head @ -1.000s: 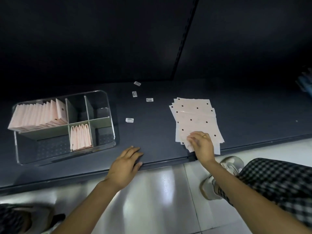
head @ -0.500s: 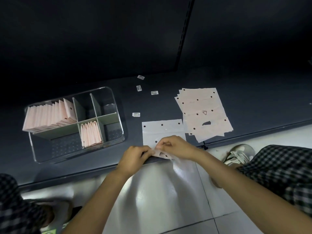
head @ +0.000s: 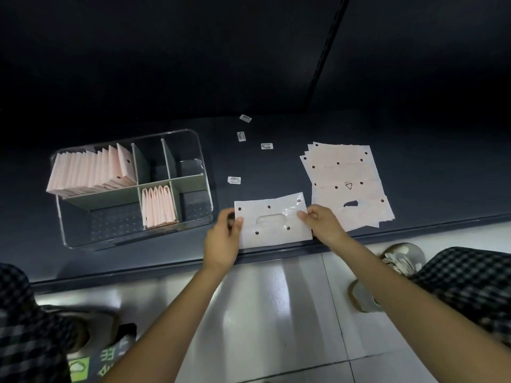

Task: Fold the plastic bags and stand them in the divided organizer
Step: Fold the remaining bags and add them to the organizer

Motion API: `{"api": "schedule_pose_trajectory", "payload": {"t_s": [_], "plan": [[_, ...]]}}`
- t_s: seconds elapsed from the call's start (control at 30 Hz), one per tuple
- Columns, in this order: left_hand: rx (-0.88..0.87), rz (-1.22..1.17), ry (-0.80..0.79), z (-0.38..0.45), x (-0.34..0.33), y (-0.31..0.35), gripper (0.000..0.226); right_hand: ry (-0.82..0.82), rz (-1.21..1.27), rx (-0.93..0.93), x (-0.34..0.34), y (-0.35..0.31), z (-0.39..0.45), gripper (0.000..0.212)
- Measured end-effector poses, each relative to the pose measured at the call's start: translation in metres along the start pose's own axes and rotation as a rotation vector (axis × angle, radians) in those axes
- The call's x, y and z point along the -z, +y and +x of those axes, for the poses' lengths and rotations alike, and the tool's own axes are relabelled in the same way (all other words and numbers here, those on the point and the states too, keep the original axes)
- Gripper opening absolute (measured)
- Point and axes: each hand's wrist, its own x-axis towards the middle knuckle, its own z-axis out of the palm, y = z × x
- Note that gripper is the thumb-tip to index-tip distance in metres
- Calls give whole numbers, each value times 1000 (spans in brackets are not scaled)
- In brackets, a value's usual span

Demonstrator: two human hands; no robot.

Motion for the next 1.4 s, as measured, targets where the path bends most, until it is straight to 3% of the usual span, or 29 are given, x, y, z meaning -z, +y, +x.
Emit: {"api": "schedule_pose_trajectory", "payload": {"t_s": [0.1,0.2,0.27,0.37,0.57,0.63,0.7,0.77,0.83,0.93,1.03,1.13,1.27,1.4], "plan": [[-264,227,152,-9,-3,3,38,81,-147,-18,-8,-2,9,46],[-594,455,19,-18,-13,0,37,96,-161,-64,-10,0,12,44],[-671,607,-141,-26,-22,-7,50,111,-174,-70,-11,0,13,45],[-664,858,-291,-31,-30,-25,74,129,-201,-87,-12,0,14,45],[-600,997,-361,-28,-24,-35,81,149,-121,-137,-11,-3,15,37],[-604,1032,-368,-27,-24,-35,82,292,-95,-105,-13,-3,6,19],[-595,1046,-378,-28,-24,-34,82,469,-204,117,-21,-2,-11,17],[-588,1047,-384,-28,-24,-33,82,376,-437,464,-38,2,-27,31],[-586,1046,-388,-28,-24,-32,81,97,-672,681,-56,10,-40,51],[-568,1062,-385,-29,-23,-31,81,-116,-968,680,-60,27,-46,72],[-557,1083,-381,-27,-18,-32,79,-81,-1102,584,-41,48,-45,78],[-570,1080,-380,-26,-15,-35,77,-6,-1024,520,-29,52,-44,75],[-542,997,-305,-23,-16,-35,72,228,-862,712,-20,39,-37,50],[-540,817,-228,-17,-11,-28,58,207,-919,889,-8,30,-27,34]]}}
